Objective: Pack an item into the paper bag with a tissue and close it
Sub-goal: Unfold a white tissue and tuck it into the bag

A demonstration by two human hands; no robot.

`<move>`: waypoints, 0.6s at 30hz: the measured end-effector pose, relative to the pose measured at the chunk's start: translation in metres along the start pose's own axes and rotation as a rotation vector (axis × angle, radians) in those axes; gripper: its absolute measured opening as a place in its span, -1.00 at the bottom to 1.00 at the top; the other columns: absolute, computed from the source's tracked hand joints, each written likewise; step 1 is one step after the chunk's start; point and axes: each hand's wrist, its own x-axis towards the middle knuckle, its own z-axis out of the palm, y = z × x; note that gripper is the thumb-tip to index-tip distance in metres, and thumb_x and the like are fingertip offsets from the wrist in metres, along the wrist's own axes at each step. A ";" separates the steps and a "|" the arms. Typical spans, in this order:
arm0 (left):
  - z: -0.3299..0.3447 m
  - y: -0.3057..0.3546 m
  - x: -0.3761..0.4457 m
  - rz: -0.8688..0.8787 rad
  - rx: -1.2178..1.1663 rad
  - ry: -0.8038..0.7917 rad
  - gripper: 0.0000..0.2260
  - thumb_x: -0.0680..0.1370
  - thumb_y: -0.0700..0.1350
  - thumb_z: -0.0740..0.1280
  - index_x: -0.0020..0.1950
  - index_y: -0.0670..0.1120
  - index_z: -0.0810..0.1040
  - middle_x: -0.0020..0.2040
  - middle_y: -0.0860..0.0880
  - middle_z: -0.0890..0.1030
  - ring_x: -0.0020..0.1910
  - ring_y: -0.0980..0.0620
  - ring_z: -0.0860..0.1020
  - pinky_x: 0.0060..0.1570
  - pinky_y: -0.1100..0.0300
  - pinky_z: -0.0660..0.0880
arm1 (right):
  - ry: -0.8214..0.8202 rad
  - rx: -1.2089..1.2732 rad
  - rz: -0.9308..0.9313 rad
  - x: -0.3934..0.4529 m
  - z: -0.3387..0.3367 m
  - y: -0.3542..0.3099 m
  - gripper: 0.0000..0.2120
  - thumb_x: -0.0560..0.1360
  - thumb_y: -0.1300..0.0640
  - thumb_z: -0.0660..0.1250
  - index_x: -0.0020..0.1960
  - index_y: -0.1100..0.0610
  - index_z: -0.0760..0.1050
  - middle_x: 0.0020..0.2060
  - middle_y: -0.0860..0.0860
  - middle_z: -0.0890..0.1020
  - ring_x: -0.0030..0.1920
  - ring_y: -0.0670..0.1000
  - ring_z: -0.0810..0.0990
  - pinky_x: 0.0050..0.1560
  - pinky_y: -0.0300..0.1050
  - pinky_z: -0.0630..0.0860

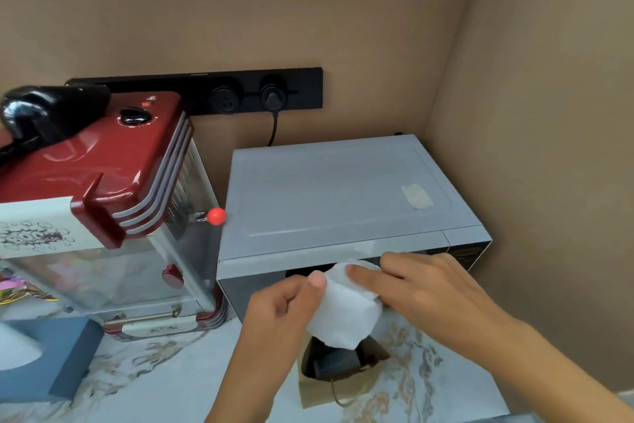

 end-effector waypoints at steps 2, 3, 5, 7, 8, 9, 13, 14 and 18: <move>0.006 0.003 0.003 -0.058 -0.083 -0.040 -0.64 0.34 0.14 0.46 -0.30 -0.18 0.63 -0.39 0.05 0.57 -0.38 0.16 0.50 -0.41 0.40 0.41 | 0.018 -0.019 -0.068 0.001 -0.004 0.001 -0.44 0.30 0.30 0.46 0.27 0.05 0.49 -0.36 -0.01 0.36 -0.42 -0.01 0.25 -0.63 -0.14 0.28; 0.009 0.003 0.004 -0.083 -0.116 -0.042 -0.67 0.31 0.06 0.48 -0.30 -0.23 0.62 -0.39 -0.01 0.56 -0.38 0.10 0.50 -0.42 0.37 0.40 | 0.024 -0.030 -0.072 0.002 -0.007 0.002 -0.45 0.31 0.29 0.45 0.27 0.06 0.49 -0.35 -0.01 0.37 -0.41 -0.01 0.24 -0.63 -0.14 0.28; 0.015 0.003 0.005 -0.111 -0.197 -0.018 -0.75 0.30 -0.04 0.49 -0.28 -0.25 0.64 -0.37 -0.07 0.59 -0.38 0.03 0.53 -0.44 0.29 0.44 | 0.050 -0.039 0.040 0.003 -0.010 0.006 -0.47 0.35 0.23 0.41 0.31 0.05 0.47 -0.33 -0.04 0.39 -0.42 -0.01 0.26 -0.61 -0.11 0.32; 0.019 0.000 0.006 -0.108 -0.311 0.027 -0.83 0.30 -0.08 0.50 -0.30 -0.19 0.66 -0.33 -0.10 0.65 -0.34 -0.01 0.59 -0.42 0.21 0.50 | 0.141 0.179 0.379 -0.003 -0.009 0.004 -0.71 0.51 0.04 0.30 0.23 -0.04 0.49 -0.31 -0.14 0.44 -0.40 -0.03 0.38 -0.47 -0.11 0.45; 0.020 -0.001 0.007 -0.098 -0.360 0.052 -0.86 0.30 -0.09 0.51 -0.30 -0.15 0.65 -0.30 -0.11 0.67 -0.31 -0.03 0.62 -0.38 0.15 0.53 | 0.221 0.452 0.590 -0.007 -0.007 0.002 -0.80 0.56 -0.09 0.21 0.07 -0.07 0.53 -0.33 -0.13 0.50 -0.38 -0.05 0.44 -0.37 -0.13 0.47; 0.021 -0.003 0.008 -0.086 -0.407 0.074 -0.87 0.30 -0.09 0.52 -0.29 -0.13 0.64 -0.26 -0.12 0.69 -0.27 -0.05 0.64 -0.33 0.10 0.56 | 0.305 0.770 0.778 -0.010 -0.004 -0.003 -0.67 0.54 -0.21 0.13 -0.08 -0.03 0.56 -0.35 -0.08 0.57 -0.37 -0.04 0.50 -0.33 -0.14 0.47; 0.027 -0.006 0.010 -0.035 -0.529 0.099 -0.79 0.26 -0.07 0.54 -0.17 -0.10 0.66 -0.13 -0.14 0.73 -0.16 -0.09 0.69 -0.25 0.07 0.64 | 0.155 1.754 1.007 -0.009 0.013 -0.029 -0.36 0.38 -0.28 0.15 -0.02 0.26 0.66 -0.12 0.20 0.74 -0.10 0.18 0.70 -0.17 -0.06 0.62; 0.029 -0.006 0.011 -0.028 -0.519 0.103 -0.77 0.26 -0.06 0.55 -0.14 -0.10 0.66 -0.10 -0.15 0.73 -0.14 -0.10 0.70 -0.24 0.07 0.64 | 0.164 1.901 0.973 -0.008 0.014 -0.033 -0.40 0.43 -0.21 0.19 0.06 0.30 0.64 -0.03 0.26 0.72 0.00 0.21 0.69 -0.09 -0.02 0.64; 0.025 -0.005 0.009 -0.007 -0.442 0.077 -0.70 0.29 -0.01 0.58 -0.05 -0.08 0.68 -0.04 -0.15 0.73 -0.06 -0.12 0.68 -0.10 -0.01 0.63 | 0.261 2.024 0.759 -0.004 0.014 -0.035 -0.74 0.51 0.19 0.38 0.13 0.32 0.58 0.09 0.31 0.66 0.09 0.21 0.66 0.00 0.00 0.61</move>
